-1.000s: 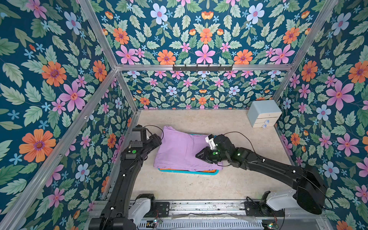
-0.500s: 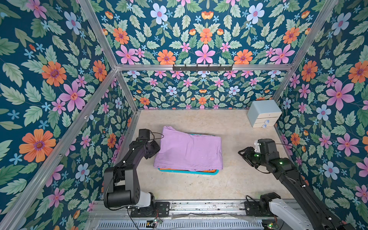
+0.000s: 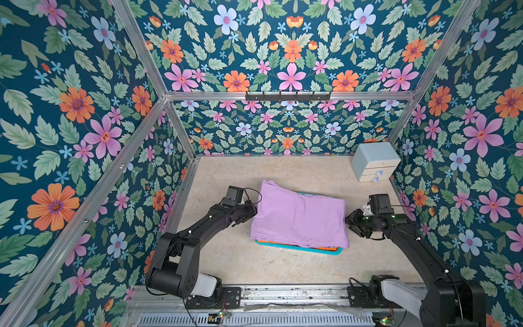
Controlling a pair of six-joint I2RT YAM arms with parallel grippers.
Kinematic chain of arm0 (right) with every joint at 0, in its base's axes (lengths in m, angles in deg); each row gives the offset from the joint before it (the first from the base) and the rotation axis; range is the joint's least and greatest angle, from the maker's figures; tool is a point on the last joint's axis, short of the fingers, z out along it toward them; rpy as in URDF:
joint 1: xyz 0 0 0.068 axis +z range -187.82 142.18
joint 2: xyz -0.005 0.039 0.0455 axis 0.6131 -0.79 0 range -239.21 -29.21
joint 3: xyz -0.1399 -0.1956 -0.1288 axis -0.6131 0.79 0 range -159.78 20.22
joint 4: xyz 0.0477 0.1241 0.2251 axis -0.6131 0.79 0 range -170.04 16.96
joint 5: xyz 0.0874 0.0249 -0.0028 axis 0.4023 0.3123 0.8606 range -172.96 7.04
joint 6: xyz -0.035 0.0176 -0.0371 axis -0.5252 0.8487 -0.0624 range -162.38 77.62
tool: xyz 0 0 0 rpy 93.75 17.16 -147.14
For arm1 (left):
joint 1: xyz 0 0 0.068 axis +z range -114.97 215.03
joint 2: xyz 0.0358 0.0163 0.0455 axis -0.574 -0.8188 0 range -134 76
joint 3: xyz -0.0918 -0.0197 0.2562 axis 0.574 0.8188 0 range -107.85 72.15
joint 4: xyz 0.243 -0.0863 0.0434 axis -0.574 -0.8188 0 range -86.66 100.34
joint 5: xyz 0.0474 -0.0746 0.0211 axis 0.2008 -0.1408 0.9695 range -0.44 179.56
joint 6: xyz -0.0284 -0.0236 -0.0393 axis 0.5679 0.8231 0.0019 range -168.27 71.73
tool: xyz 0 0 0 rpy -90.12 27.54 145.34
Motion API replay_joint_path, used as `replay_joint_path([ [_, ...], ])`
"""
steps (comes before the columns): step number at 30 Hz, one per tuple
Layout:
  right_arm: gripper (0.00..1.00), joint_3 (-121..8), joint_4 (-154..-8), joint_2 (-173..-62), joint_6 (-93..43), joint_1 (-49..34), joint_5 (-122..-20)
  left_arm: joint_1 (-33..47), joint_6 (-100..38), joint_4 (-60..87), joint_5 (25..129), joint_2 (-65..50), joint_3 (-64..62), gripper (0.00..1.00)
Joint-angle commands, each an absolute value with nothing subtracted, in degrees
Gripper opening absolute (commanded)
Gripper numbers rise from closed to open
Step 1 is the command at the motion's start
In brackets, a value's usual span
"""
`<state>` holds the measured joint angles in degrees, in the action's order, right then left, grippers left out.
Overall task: Put the folded long pants in the basket
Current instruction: Move the basket to the center of the board, then reset both arms
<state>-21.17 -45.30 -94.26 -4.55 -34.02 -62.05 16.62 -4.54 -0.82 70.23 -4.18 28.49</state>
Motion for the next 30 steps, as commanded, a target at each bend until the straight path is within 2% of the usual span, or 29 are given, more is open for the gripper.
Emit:
replay_joint_path([
  [1, 0.46, -22.12, -43.15, -96.87, -6.69, -34.7, -66.69, 16.27, -2.77, -0.41, 69.77, -0.78, 30.59, 0.4],
  [5, 0.46, -24.17, -44.07, -102.82, -6.65, -36.26, -66.35, 15.05, 1.16, 4.28, 65.84, 3.16, 36.88, 0.4],
  [8, 0.46, -26.08, -45.68, -106.13, -6.16, -36.58, -65.55, 13.9, 2.33, 5.46, 67.09, 5.7, 39.39, 0.4],
  [13, 0.46, -29.61, -46.74, -111.36, -6.22, -37.78, -62.39, 13.78, 2.95, 7.42, 65.54, 6.89, 40.54, 0.38],
  [19, 0.47, -31.05, -46.12, -112.23, -7.04, -40.51, -62.83, 13.84, -0.9, 2.01, 68.94, 6.59, 37.43, 0.41],
  [21, 0.46, -31.72, -45.86, -112.69, -7.65, -42.48, -62.86, 14.95, -4.97, -4.09, 73.99, 6.35, 32.66, 0.47],
  [23, 0.47, -32.4, -46.83, -112.47, -8.13, -44.4, -63.28, 18.25, -10.57, -11.82, 84.24, 6.28, 25.24, 0.6],
  [25, 0.49, -33.63, -45.94, -111.06, -9.27, -45.19, -67.85, 22.69, -14.41, -13.99, 92.72, 6.84, 20.93, 0.7],
  [26, 0.51, -33.94, -45.68, -109.45, -10.48, -45.2, -71.78, 26.08, -15.79, -13.49, 93.77, 7.21, 19.79, 0.74],
  [28, 0.6, -32.28, -46.58, -104.62, -11.62, -45.2, -81.48, 30.31, -17.52, -10.93, 97.06, 8.09, 19.55, 0.81],
  [30, 0.77, -27.24, -51.69, -97.51, -14.05, -45.14, -92.69, 30.99, -20.55, -7.0, 103.11, 9.02, 21.02, 0.84],
])
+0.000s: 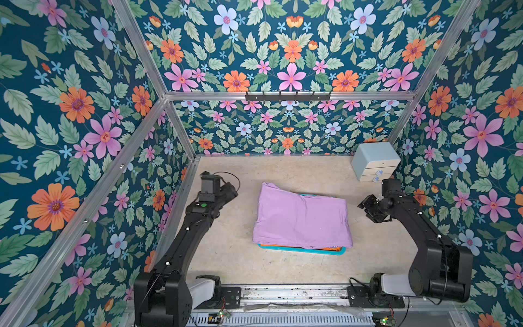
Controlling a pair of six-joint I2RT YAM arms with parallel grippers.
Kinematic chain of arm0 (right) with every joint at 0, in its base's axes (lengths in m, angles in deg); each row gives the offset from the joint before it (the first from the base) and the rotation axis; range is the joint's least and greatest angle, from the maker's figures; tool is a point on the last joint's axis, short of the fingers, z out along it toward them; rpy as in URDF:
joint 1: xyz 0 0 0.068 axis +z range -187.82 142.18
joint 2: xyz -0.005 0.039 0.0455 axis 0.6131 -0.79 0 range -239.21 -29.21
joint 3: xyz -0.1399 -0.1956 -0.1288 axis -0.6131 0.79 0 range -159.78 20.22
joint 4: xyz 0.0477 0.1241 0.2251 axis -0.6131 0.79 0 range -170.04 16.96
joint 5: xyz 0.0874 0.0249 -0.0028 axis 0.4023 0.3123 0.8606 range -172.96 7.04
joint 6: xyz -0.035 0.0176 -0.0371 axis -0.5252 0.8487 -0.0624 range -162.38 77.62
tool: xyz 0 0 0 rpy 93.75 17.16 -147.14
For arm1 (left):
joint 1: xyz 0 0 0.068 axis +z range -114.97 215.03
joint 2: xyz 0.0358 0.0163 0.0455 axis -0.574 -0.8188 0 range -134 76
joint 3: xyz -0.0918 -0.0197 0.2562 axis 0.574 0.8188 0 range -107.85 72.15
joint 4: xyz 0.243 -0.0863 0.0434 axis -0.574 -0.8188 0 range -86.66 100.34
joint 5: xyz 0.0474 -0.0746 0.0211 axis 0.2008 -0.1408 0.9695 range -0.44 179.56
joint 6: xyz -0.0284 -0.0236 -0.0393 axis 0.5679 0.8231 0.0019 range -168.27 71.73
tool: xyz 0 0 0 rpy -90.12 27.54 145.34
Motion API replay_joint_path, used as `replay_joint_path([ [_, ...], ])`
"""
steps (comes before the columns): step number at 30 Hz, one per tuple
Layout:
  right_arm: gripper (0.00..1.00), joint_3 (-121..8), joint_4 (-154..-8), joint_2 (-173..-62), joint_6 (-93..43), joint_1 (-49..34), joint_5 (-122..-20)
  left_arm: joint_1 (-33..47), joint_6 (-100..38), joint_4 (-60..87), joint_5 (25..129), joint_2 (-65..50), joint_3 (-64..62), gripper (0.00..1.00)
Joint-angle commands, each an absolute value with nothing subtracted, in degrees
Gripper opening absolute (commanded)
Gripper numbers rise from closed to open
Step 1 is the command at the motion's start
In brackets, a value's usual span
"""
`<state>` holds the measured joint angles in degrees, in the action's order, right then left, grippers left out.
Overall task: Put the folded long pants in the basket
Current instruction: Reset both arms
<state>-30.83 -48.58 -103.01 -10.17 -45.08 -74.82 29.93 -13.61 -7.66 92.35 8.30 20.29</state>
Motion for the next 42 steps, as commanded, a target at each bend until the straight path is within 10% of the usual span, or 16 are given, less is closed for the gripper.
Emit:
replay_joint_path([
  [1, 0.93, -22.91, -55.6, -92.8, -14.36, -45.11, -97.48, 30.99, -22.11, -4.77, 105.96, 9.62, 22.5, 0.84],
  [9, 0.99, 10.48, -92.76, -63.68, -28.67, -39.9, -100.49, 30.9, -35.58, 29.74, 110.74, 18.05, 46.31, 0.95],
  [21, 0.99, 7.86, -119.93, -92.98, -29.97, -39.65, -100.61, 30.94, -45.01, 78.54, 107.54, -4.05, 60.74, 0.97],
  [29, 0.99, 10.9, -151.75, -113.83, -37.13, -38.87, -97.95, 32.19, -47.1, 77.28, 101.01, -14.64, 55.4, 0.97],
  [42, 0.99, 5.24, -137.21, -112.0, -37.41, -37.54, -99.48, 32.54, -47.29, 80.32, 100.52, -15.63, 55.89, 0.99],
])
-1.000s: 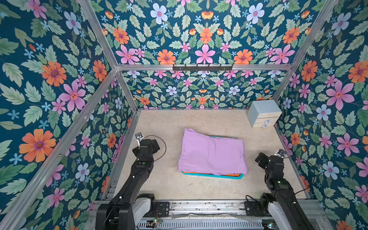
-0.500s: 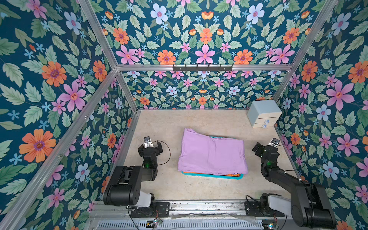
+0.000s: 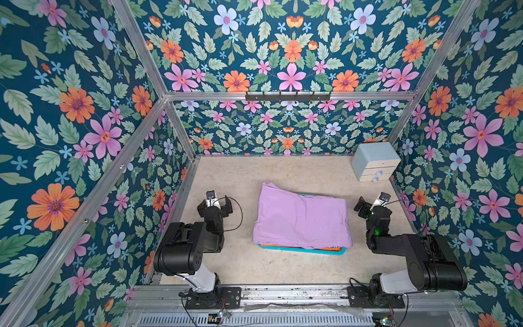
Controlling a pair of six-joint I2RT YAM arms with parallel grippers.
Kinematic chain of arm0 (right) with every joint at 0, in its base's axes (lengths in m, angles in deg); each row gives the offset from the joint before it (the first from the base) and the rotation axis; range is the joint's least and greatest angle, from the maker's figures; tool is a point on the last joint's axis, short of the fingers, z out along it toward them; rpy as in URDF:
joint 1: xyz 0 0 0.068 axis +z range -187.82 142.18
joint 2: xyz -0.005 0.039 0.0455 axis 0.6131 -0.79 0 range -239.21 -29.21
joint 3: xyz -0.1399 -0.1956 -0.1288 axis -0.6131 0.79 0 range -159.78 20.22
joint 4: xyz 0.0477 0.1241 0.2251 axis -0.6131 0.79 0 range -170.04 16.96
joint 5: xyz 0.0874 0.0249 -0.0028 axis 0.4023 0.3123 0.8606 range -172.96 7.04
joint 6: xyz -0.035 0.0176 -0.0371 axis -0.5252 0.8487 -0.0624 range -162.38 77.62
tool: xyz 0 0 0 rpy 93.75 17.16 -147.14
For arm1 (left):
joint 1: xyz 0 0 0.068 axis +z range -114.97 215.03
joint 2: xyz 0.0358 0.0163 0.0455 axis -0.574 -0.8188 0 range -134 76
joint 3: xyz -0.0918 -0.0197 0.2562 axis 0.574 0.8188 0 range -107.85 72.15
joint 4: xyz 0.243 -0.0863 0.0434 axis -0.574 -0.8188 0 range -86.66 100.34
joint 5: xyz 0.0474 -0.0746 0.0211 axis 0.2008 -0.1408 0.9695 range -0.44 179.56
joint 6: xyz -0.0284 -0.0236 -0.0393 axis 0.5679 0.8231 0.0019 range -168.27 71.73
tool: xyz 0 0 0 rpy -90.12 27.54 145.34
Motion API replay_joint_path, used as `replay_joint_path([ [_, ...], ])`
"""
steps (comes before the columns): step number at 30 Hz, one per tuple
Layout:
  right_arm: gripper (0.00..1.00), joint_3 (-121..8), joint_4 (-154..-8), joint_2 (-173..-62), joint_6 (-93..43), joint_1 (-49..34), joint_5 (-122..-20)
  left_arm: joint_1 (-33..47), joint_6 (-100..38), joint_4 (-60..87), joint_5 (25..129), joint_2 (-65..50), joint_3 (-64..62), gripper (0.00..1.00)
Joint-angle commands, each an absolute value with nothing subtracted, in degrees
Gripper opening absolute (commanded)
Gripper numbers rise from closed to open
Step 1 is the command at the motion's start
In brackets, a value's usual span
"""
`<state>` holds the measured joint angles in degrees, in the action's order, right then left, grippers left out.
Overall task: Put the folded long pants in the basket
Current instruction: Reset both arms
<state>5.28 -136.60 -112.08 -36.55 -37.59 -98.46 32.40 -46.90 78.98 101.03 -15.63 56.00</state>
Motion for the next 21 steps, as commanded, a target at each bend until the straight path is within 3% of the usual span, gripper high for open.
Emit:
replay_joint_path([
  [1, 0.99, 5.2, -137.49, -112.09, -37.37, -37.55, -99.44, 32.51, -47.3, 80.21, 100.48, -15.5, 55.93, 0.99],
  [21, 0.99, 5.17, -137.34, -112.15, -37.44, -37.55, -99.12, 32.5, -47.28, 80.21, 100.52, -15.49, 55.89, 0.99],
])
